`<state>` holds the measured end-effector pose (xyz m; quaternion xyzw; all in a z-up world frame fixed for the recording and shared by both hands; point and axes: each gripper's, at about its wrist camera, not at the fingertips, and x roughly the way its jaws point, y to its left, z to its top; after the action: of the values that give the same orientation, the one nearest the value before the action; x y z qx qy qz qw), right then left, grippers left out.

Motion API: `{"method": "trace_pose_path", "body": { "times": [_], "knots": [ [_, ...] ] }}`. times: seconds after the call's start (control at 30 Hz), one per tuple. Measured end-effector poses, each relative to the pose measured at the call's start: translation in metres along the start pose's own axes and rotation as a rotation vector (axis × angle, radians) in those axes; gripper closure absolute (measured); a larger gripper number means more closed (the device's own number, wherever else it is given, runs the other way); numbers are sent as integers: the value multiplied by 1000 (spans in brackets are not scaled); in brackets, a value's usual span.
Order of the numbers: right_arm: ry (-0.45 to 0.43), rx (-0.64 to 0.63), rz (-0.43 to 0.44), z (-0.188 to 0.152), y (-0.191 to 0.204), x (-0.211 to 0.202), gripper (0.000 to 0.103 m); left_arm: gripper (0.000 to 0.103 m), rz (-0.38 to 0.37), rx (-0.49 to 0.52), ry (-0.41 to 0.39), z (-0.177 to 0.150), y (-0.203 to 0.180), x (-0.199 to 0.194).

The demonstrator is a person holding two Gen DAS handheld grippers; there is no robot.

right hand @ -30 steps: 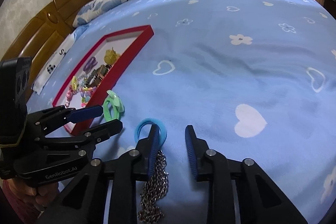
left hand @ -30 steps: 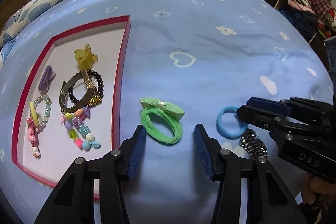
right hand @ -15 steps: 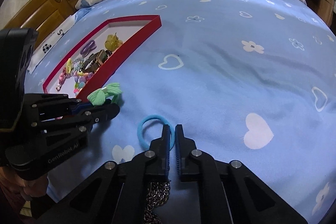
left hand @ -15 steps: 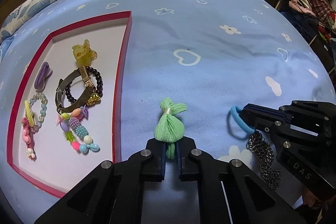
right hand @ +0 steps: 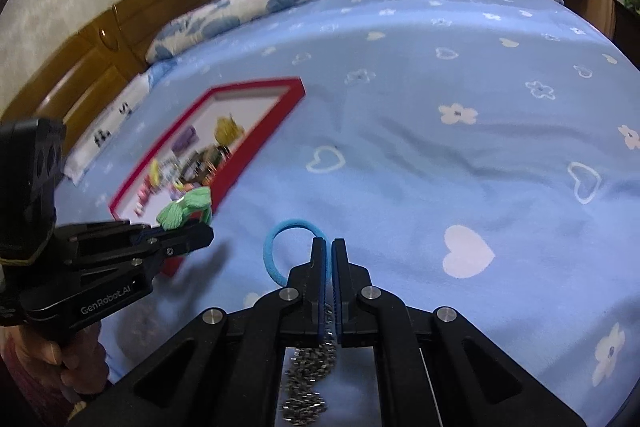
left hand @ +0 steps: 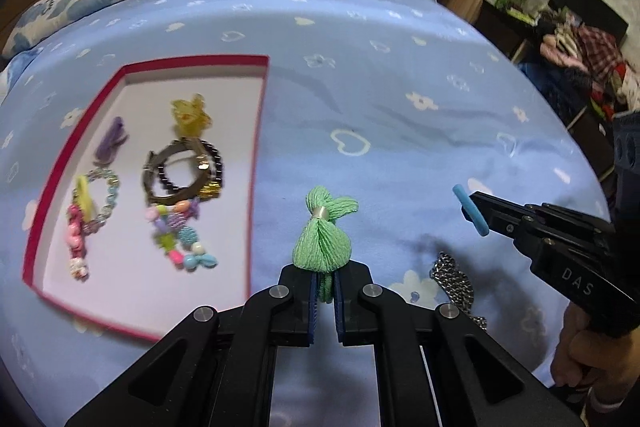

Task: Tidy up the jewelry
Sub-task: 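Carry the green bow hair tie and blue hair tie into the tray with both tools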

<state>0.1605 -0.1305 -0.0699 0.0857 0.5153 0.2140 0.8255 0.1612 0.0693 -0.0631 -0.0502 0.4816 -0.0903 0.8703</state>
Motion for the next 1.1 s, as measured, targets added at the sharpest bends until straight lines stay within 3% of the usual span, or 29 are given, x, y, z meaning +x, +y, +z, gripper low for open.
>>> {"method": "trace_pose_path", "body": {
  "times": [0.6, 1.1],
  "knots": [
    [-42, -73, 79, 16, 60, -3, 101, 98, 38, -135, -111, -26, 60, -81],
    [3, -153, 144, 22, 117, 32, 101, 98, 104, -242, -125, -42, 110, -101]
  ]
}}
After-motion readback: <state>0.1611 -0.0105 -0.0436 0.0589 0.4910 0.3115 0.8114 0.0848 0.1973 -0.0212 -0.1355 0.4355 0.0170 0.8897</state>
